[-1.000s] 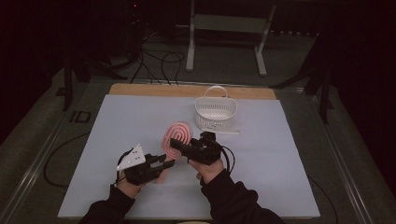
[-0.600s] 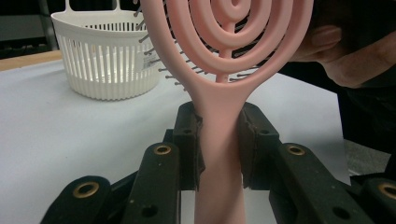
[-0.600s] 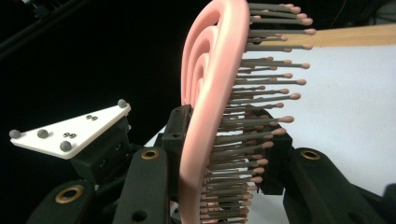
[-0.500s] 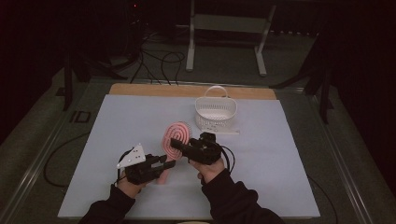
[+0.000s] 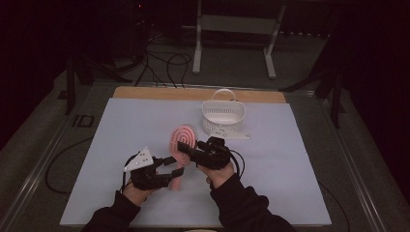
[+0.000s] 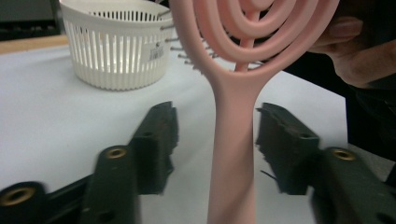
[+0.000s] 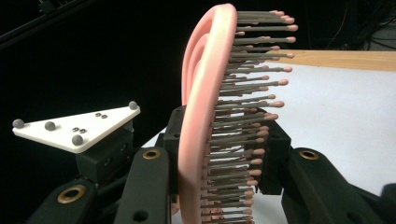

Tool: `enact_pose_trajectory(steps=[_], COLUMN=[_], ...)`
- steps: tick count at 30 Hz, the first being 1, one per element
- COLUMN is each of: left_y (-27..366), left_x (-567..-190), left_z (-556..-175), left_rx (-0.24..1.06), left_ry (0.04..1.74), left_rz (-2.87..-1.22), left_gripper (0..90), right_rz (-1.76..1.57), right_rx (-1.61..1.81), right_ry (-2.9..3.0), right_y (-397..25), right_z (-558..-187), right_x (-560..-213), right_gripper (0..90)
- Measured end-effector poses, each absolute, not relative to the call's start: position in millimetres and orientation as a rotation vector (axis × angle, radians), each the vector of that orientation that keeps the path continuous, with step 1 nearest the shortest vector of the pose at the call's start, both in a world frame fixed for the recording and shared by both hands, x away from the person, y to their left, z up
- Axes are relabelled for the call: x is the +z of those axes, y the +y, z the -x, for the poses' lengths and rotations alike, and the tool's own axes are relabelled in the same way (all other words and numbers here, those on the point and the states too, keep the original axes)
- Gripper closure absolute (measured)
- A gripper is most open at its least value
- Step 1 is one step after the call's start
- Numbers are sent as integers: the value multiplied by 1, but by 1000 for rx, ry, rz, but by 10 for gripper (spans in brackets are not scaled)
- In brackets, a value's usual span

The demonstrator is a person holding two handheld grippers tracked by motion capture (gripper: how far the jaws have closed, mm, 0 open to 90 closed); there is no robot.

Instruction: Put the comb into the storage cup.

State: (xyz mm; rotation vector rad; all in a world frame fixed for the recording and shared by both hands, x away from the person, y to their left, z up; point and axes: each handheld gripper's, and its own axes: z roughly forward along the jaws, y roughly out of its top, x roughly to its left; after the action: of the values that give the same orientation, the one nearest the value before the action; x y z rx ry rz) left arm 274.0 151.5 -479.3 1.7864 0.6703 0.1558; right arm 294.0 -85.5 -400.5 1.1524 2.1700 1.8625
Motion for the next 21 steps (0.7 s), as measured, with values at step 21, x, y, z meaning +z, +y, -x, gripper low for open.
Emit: enact_pose_trajectory(steps=[21], left_y=[167], left_x=[-475], left_z=[-279], left_rx=[68], left_ry=[658], left_rz=[-1843], left_gripper=[99], right_rz=[-1037], right_rx=[1797], right_ry=[2111], right_y=[-112], right_z=[-302], right_x=[-374], right_gripper=[647])
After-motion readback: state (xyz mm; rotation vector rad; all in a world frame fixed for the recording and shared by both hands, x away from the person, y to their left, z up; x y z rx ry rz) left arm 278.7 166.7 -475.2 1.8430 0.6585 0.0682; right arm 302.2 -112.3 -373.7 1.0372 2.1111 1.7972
